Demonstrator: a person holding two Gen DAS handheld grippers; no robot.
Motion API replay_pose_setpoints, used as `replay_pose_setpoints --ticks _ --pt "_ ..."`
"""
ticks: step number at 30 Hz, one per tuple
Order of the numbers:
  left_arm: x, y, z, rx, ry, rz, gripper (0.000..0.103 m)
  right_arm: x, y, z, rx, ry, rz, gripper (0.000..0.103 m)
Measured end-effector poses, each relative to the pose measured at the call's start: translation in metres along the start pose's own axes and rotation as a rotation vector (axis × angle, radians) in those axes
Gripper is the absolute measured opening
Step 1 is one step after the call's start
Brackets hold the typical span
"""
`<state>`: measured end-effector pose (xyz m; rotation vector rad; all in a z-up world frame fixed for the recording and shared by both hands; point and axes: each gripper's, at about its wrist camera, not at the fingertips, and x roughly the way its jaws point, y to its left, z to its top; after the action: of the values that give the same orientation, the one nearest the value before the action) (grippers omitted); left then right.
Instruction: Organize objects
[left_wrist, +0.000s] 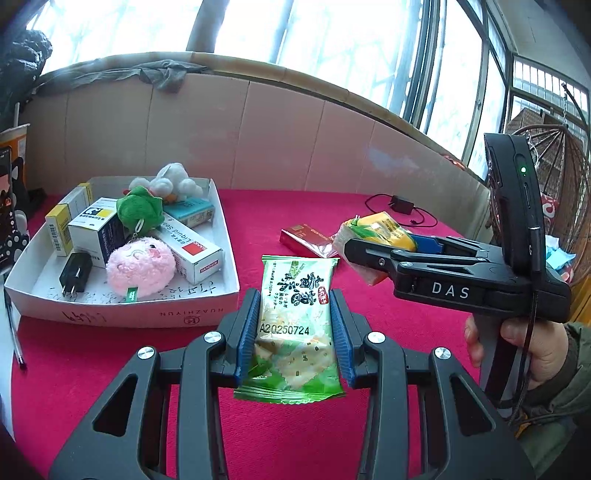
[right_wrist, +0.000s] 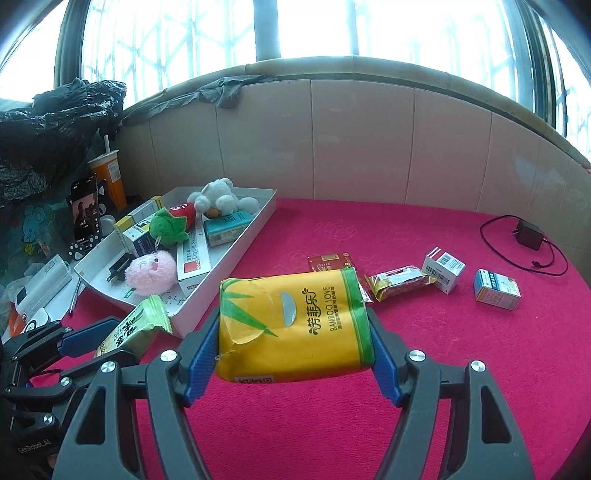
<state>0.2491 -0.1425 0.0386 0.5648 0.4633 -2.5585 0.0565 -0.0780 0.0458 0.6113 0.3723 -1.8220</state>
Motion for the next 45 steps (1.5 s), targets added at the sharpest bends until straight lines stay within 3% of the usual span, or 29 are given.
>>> replay_pose_setpoints --ticks 33,45 --pt "-0.004 0.008 0.001 -0.024 -0.010 0.002 0.037 0.006 0.004 -0.006 0.009 0.017 0.007 0.072" --pt "-0.025 0.050 0.020 -0.081 -0.060 0.087 0.037 0.006 0.015 0.013 -0.031 -0.010 0.008 0.072"
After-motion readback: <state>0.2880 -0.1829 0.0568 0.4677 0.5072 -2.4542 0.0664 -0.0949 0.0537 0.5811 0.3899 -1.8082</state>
